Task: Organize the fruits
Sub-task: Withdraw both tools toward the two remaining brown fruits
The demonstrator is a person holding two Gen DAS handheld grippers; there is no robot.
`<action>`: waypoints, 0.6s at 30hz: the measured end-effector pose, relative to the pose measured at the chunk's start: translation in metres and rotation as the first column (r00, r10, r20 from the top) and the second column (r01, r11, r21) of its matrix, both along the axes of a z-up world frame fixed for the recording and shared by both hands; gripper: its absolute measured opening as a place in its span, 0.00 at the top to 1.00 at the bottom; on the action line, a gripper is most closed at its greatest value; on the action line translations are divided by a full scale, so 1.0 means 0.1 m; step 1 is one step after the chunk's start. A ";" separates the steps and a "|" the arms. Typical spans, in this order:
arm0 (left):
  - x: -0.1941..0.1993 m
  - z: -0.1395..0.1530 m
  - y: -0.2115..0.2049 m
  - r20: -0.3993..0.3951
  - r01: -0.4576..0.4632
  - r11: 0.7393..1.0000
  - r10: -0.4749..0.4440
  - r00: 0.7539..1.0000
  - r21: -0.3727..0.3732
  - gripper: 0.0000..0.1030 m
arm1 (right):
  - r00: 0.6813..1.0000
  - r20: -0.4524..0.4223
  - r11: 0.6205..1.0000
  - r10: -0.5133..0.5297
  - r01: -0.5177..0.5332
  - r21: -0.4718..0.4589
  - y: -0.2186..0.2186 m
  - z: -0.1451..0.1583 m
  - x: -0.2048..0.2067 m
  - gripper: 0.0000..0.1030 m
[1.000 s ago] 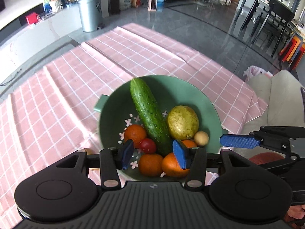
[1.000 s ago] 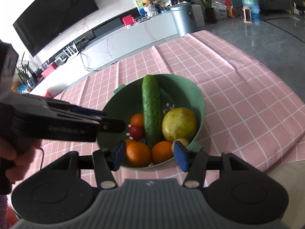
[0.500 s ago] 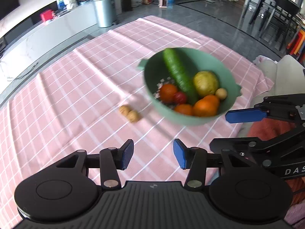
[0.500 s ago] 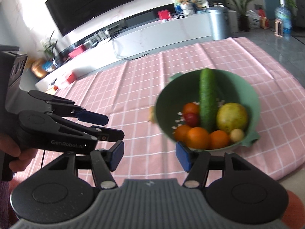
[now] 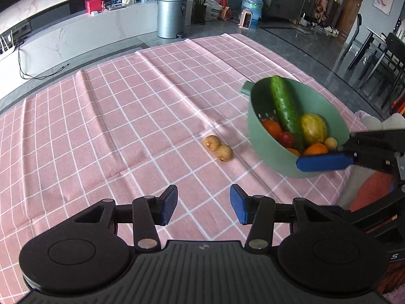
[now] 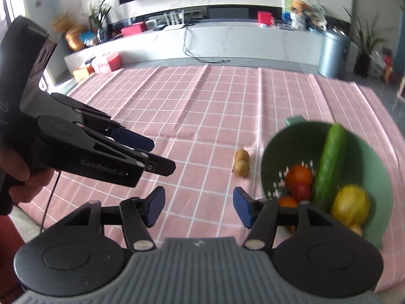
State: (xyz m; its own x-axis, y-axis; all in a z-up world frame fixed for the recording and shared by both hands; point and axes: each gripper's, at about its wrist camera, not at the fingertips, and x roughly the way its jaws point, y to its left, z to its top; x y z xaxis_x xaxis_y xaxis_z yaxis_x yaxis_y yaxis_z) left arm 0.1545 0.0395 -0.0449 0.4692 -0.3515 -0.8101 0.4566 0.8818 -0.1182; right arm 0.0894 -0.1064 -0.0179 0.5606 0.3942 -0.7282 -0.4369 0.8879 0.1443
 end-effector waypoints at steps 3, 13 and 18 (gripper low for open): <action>0.06 -0.06 0.05 0.008 -0.001 1.000 0.001 1.000 -0.008 0.45 | 0.997 0.022 0.996 0.068 -0.067 -0.052 0.08 0.02 0.19 0.46; 0.33 -0.38 0.15 -0.052 0.020 0.999 -0.022 0.998 -0.032 0.45 | 0.950 0.013 0.927 0.313 -0.303 -0.220 0.19 -0.05 0.62 0.51; 0.46 -0.43 0.10 -0.056 0.061 0.996 -0.064 0.996 -0.060 0.45 | 0.918 -0.066 0.875 0.392 -0.394 -0.280 0.22 -0.17 0.87 0.61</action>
